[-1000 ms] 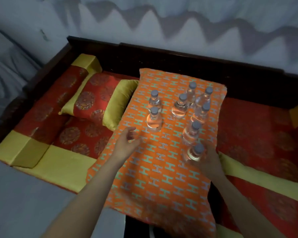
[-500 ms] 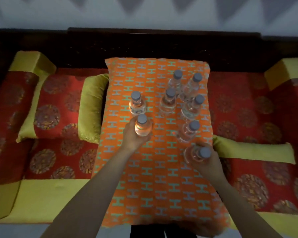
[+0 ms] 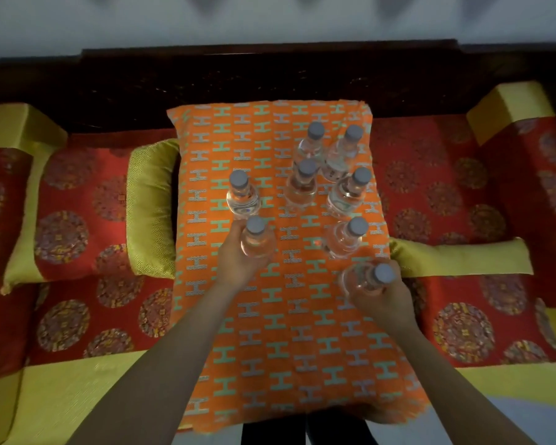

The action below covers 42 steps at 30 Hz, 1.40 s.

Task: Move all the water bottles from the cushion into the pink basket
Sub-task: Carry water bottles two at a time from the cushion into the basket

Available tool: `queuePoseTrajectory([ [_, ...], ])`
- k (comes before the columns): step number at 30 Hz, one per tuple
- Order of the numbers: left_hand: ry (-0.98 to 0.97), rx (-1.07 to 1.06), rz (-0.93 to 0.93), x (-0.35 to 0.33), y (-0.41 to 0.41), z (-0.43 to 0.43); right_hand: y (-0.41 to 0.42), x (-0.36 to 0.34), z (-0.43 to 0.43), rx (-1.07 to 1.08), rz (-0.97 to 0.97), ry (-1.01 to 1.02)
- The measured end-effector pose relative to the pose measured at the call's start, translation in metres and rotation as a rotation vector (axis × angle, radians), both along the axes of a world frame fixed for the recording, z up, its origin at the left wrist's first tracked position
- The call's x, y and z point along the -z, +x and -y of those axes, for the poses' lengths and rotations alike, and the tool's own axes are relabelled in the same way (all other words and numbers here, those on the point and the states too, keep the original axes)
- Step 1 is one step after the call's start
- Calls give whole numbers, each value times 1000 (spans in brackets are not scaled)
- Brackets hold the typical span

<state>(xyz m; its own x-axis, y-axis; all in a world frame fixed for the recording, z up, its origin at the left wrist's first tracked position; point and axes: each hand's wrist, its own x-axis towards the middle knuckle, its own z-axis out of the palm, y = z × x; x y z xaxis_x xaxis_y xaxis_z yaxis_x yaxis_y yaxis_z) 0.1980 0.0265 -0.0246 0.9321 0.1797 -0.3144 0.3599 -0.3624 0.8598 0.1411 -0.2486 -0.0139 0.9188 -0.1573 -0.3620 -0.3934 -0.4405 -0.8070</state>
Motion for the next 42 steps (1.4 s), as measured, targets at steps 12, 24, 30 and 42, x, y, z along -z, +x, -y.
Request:
queuePoseTrajectory([
  [12, -98, 217, 158, -61, 7, 41, -20, -62, 24, 130, 264, 113],
  [24, -211, 510, 256, -118, -17, 241, -111, -140, 214, 492, 387, -52],
  [30, -246, 565, 300, -139, -59, 379, -179, -167, 343, 605, 449, -157],
  [42, -246, 733, 363, -175, -114, 612, -257, -203, 555, 742, 491, -169],
])
